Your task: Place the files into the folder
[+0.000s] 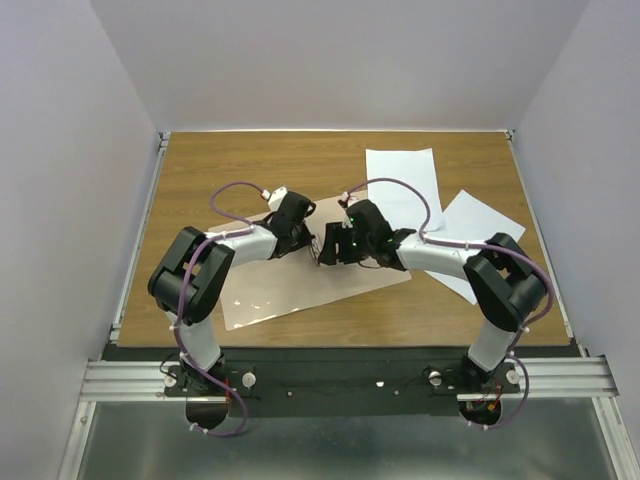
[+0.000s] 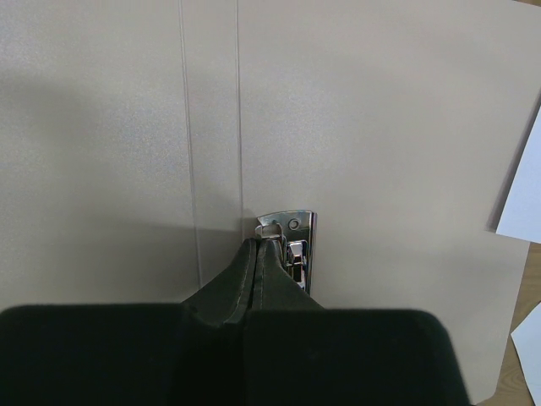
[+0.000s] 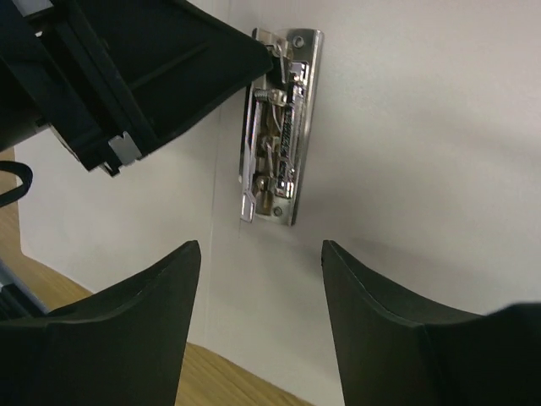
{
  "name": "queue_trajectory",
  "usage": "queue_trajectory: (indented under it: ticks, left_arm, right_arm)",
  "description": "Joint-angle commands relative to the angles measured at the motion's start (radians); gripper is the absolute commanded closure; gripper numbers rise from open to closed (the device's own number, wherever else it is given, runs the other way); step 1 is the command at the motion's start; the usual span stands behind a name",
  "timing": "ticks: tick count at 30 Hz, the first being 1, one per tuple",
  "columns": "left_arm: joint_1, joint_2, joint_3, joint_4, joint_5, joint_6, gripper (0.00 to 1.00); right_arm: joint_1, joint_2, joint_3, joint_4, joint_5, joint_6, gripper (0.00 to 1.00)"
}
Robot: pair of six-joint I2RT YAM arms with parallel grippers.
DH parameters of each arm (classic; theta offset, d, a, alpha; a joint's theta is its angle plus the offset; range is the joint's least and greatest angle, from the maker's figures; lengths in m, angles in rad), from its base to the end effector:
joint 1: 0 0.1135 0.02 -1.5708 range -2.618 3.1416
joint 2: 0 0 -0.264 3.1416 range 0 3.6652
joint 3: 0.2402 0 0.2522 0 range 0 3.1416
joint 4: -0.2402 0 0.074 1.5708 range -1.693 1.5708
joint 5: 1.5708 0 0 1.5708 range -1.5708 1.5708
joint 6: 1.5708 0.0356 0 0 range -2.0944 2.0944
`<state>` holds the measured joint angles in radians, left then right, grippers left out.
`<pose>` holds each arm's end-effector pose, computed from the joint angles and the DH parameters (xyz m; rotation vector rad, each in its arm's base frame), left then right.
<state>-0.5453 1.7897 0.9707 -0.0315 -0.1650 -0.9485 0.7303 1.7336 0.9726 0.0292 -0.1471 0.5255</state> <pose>0.3112 -0.1819 0.1512 -0.5684 2.3981 -0.4807 0.2668 0.2459 0.1755 -0.3279 2.4098 0.7817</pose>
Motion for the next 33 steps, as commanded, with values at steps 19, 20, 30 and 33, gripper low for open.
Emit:
queue_trajectory:
  ticks: [19, 20, 30, 33]
  left_arm:
    - [-0.007, -0.015, -0.089, -0.011, 0.001, -0.058, 1.0]
    - [-0.007, -0.015, -0.092, -0.011, -0.001, -0.059, 1.0]
    - [-0.007, -0.016, -0.104, -0.008, -0.008, -0.072, 1.0]
    - [-0.007, -0.016, -0.105, -0.008, -0.01, -0.072, 1.0]
  right_arm:
    - [0.024, 0.165, 0.112, 0.014, -0.063, -0.029, 0.65]
    - [0.024, 0.165, 0.11, 0.014, -0.066, -0.025, 0.65]
    - [0.027, 0.176, 0.112, 0.014, -0.078, -0.015, 0.68]
    - [0.029, 0.182, 0.118, 0.014, -0.083, -0.013, 0.69]
